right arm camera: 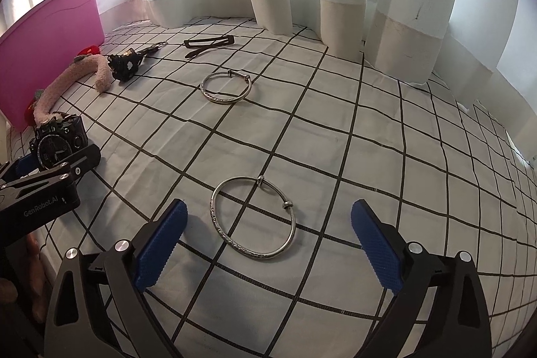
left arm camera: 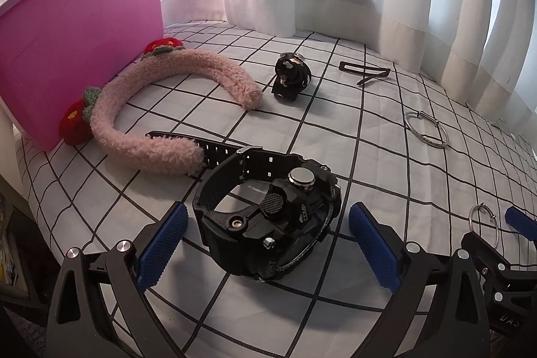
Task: Organize jewelry
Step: 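Move the left tool to the black wristwatch while the right tool approaches a silver bangle, then close the left tool on the wristwatch while the right tool grips the bangle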
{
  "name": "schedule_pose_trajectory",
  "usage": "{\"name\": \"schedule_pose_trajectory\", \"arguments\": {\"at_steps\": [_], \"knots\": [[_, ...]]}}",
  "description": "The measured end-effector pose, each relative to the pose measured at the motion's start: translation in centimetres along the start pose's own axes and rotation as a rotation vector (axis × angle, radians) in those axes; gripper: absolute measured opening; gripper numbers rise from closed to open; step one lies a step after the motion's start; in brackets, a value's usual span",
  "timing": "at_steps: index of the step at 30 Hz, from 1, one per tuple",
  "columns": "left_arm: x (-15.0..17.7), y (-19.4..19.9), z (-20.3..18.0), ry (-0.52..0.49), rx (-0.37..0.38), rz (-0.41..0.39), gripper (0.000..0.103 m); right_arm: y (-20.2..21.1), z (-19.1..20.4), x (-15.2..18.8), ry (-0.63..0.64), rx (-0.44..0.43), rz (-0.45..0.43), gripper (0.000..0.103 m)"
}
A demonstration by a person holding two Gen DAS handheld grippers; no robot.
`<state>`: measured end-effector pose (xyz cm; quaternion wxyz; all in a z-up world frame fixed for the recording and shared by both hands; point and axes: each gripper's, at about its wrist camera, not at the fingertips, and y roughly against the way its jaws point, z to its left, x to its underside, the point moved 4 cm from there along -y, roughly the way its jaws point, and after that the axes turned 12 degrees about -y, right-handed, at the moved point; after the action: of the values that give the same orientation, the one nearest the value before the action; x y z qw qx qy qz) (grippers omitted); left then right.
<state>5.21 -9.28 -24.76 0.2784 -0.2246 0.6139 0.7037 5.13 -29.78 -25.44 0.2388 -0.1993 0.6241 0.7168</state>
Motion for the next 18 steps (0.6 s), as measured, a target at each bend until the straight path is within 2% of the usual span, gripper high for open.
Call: {"name": "schedule_pose_trajectory", "arguments": {"at_steps": [10,15,17,18], "knots": [[0.12,0.09,0.14,0.01,-0.014,-0.017,0.096,0.09,0.1,0.13,0.002,0.001,-0.002,0.094],[0.23,0.57,0.59,0.022,-0.022,-0.024,0.082,0.3,0.17,0.23,0.01,-0.011,-0.005,0.092],[0.34,0.71,0.73,0.025,-0.024,-0.028,0.077,0.55,0.4,0.34,0.024,-0.023,-0.011,0.086],[0.38,0.79,0.69,0.022,-0.023,-0.031,0.076,0.78,0.62,0.42,0.035,-0.03,-0.018,0.078]]}}
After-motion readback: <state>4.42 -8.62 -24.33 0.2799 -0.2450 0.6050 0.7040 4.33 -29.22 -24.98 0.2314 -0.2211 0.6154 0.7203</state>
